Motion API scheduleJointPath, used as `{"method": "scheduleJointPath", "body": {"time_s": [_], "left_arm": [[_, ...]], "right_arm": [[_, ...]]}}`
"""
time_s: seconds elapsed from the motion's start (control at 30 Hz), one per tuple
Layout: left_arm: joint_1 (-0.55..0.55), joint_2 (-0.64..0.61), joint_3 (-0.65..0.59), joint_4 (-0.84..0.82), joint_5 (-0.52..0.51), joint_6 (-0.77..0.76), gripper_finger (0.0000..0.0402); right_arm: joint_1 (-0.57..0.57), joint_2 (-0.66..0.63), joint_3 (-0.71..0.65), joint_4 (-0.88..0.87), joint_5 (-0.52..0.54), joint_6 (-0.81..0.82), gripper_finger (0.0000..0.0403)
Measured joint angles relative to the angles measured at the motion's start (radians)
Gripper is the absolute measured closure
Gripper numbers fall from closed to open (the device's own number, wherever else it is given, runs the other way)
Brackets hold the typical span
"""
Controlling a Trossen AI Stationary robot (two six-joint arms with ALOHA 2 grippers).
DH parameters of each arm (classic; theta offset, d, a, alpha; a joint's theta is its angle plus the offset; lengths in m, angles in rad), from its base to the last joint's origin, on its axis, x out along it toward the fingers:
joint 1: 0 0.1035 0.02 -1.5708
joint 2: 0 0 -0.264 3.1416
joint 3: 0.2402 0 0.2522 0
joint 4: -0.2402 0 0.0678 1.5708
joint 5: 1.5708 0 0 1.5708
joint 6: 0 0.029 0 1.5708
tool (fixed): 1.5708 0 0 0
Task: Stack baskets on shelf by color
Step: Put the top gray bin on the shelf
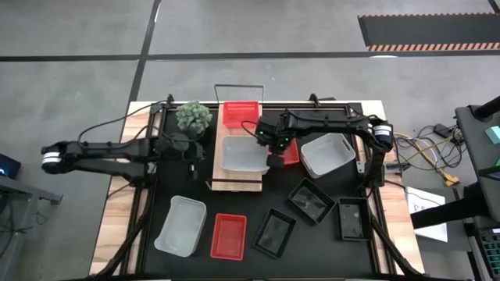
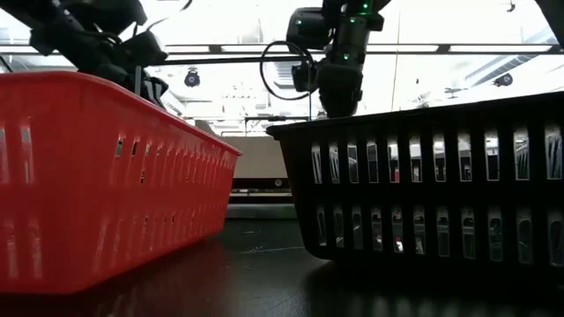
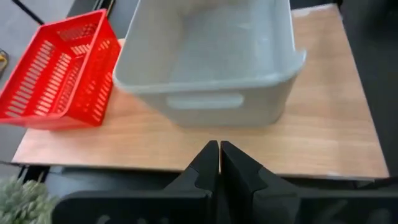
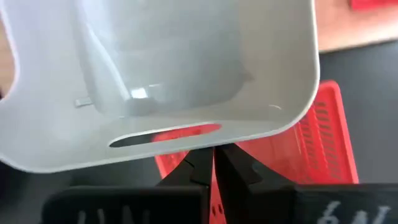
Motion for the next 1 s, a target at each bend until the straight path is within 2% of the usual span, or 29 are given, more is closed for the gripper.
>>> {"method": "scheduleJointPath", "body": {"time_s": [0.17, 0.53, 0.8, 1.0], "left_arm": [[0.0, 0.066, 0.027, 0.0, 0.07, -0.001, 0.0402], [-0.003, 0.136, 0.074, -0.037, 0.181, -0.025, 0.0402], [-0.029, 0.106, 0.08, -0.177, 0.171, -0.205, 0.0402], [-0.029, 0.083, 0.079, -0.175, 0.158, -0.201, 0.0402]], "right_arm": [[0.007, 0.004, 0.004, 0.053, -0.05, -0.012, 0.0394], [0.04, 0.004, 0.004, 0.063, -0.05, -0.017, 0.0394], [0.068, 0.004, 0.005, 0.059, -0.054, -0.023, 0.0394], [0.075, 0.004, 0.005, 0.052, -0.05, -0.041, 0.0394]]}}
